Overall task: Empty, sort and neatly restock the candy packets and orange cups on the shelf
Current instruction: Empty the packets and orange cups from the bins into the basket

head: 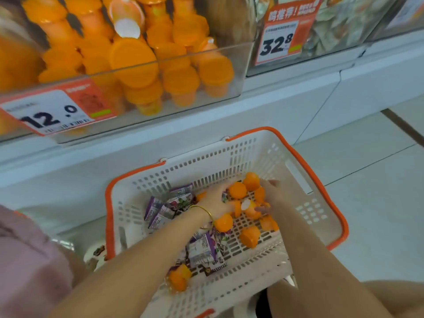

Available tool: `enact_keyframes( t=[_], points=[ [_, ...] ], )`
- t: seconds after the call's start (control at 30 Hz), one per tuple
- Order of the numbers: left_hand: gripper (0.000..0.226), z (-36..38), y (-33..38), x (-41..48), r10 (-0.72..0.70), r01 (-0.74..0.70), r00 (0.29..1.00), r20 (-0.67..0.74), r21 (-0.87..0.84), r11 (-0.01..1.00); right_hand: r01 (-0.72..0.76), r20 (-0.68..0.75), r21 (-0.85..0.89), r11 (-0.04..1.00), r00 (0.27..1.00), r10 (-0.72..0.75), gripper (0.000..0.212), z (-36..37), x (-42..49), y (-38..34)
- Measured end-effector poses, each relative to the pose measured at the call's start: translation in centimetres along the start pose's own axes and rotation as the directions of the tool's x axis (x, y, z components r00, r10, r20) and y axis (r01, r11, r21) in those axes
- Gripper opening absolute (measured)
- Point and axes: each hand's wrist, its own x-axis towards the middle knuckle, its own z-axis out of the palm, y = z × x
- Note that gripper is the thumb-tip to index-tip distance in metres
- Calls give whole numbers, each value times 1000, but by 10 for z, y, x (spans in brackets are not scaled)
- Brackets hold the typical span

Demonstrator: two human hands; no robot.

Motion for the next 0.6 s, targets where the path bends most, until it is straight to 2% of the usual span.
enact_keyframes(
  t=[0.1,0.17,0.27,0.37,0.43,0.47,0.5,0.53,0.6],
  points=[
    [54,-52,37,-30,158,-155,980,-119,32,987,241,115,-79,967,966,-231,36,8,-45,-48],
    [42,-92,67,-52,229,-228,957,-177,27,973,436,168,-64,898,891,-421,17,13,-88,-88],
    [24,-154,111,-93,382,-388,876,-293,39,921,696,179,10,718,705,-686,7,22,-155,-142],
    [16,-210,126,-126,454,-442,743,-492,149,884,864,164,0,503,497,-852,7,39,-195,-191],
    [18,-242,121,-134,476,-418,639,-605,246,874,925,165,-156,348,372,-914,10,57,-194,-221],
    [20,-253,117,-134,477,-390,623,-620,283,876,926,205,-268,266,325,-923,14,67,-187,-236],
    [25,-261,112,-129,469,-348,648,-600,314,883,903,258,-377,206,316,-913,18,76,-179,-250],
    [31,-265,107,-122,447,-299,702,-555,341,891,865,308,-472,169,342,-888,23,84,-168,-262],
    [39,-267,104,-107,389,-230,814,-430,377,897,775,384,-617,138,450,-806,37,98,-143,-283]
  ],
)
